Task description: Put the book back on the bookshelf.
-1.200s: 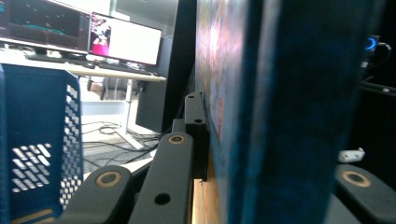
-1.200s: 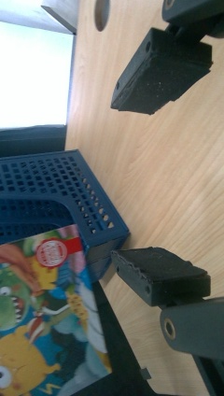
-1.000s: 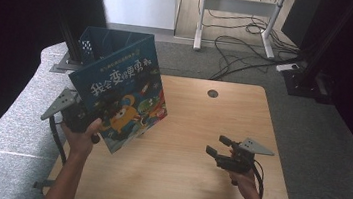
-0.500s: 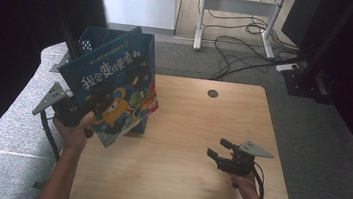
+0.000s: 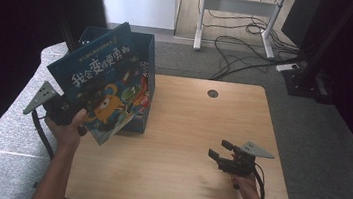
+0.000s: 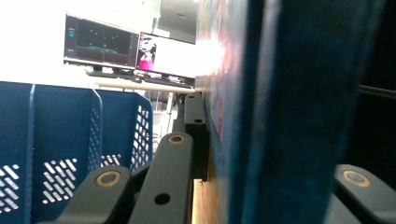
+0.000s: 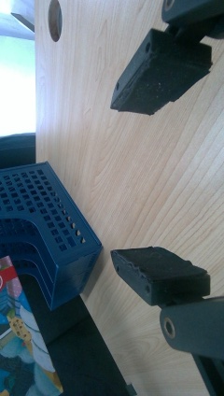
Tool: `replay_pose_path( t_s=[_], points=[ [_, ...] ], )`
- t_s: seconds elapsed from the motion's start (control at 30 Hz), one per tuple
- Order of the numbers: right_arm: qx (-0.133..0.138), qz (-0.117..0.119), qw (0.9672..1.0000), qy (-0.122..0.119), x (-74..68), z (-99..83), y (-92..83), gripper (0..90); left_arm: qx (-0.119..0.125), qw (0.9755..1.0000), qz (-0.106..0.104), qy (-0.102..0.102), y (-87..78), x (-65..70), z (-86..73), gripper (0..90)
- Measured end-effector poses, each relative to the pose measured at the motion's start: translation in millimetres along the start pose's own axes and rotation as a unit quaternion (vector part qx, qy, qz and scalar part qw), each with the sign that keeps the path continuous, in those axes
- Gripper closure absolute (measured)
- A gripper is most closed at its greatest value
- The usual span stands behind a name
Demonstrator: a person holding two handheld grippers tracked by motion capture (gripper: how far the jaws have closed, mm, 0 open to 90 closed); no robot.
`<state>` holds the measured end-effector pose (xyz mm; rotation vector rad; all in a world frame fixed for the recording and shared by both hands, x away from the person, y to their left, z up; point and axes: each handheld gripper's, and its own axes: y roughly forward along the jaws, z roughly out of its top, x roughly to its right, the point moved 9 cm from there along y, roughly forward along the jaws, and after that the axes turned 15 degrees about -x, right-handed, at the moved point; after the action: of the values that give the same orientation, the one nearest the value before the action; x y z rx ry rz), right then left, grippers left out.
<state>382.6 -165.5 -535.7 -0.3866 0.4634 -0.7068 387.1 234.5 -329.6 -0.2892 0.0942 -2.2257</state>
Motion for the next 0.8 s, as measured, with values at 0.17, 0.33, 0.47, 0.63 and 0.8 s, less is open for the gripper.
replay_pose_path(
  t_s=[0.17,0.33,0.47,0.63,0.8],
  points=[
    [-0.005,-0.006,1.0,0.006,4.3,-3.3,0.6,22.4,0.002,0.9999,0.011,-0.003,-2.6,-6.3,2.3,82.5],
    [-0.01,-0.009,0.9999,0.006,4.6,-5.1,2.3,22.4,0.012,0.9996,0.024,-0.005,-5.3,-10.9,6.0,82.5],
    [-0.01,-0.008,0.9999,0.006,4.1,-6.3,3.3,22.5,0.013,0.9994,0.03,-0.008,-5.6,-16.2,8.8,82.5],
    [-0.013,-0.012,0.9998,0.01,6.8,-10.7,3.6,22.5,0.012,0.9984,0.055,-0.009,-1.4,-25.9,9.8,82.5],
    [-0.01,-0.012,0.9998,0.012,7.5,-10.1,2.3,22.6,0.01,0.9977,0.065,-0.013,7.7,-31.8,9.4,82.5]
  ],
)
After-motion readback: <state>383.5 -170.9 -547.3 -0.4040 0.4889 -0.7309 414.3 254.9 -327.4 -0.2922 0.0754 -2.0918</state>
